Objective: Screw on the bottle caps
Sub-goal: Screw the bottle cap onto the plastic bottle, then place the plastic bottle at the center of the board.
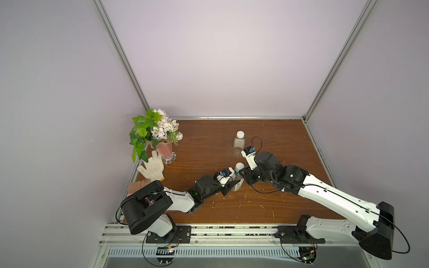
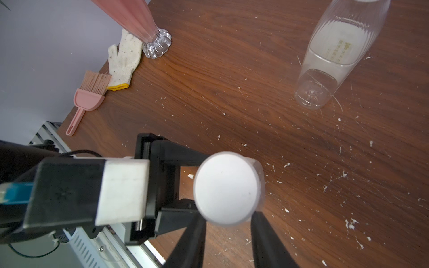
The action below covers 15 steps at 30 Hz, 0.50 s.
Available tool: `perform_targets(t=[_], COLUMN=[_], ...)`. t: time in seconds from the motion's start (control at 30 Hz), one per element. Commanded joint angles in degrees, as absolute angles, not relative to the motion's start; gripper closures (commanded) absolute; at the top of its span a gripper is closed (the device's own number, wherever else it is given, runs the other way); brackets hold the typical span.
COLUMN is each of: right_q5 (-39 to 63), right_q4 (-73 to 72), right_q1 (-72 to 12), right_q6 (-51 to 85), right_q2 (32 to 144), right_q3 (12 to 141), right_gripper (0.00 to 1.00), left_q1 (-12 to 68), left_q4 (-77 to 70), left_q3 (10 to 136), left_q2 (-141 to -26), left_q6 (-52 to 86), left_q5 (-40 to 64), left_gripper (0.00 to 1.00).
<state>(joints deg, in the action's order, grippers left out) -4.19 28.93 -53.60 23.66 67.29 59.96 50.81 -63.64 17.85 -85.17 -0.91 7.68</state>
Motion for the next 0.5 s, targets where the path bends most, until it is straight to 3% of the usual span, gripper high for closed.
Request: perform_targets(t=[0.0, 0.1, 0.47], right_q5=[-2.5, -2.1, -22.7], right_q4=[30.3, 32.3, 30.6], right_q1=[-54.2, -53.8, -52.6], right_q6=[19.3, 15.9, 13.3], right_q2=[66.0, 63.7, 49.4], right_q3=[63.6, 65.1, 59.8], right_gripper=[0.53, 0.37, 0.18], left_q1=[50.7, 50.2, 46.5], left_q4=[-68.6, -68.6, -68.6], left_q3=[18.5, 18.2, 22.2], left_q2=[-83.1, -83.1, -85.7], left_q6=[-2.1, -2.1, -1.9], left_q5=[5.9, 4.1, -4.4], left_gripper=[0.64, 0.63, 0.62])
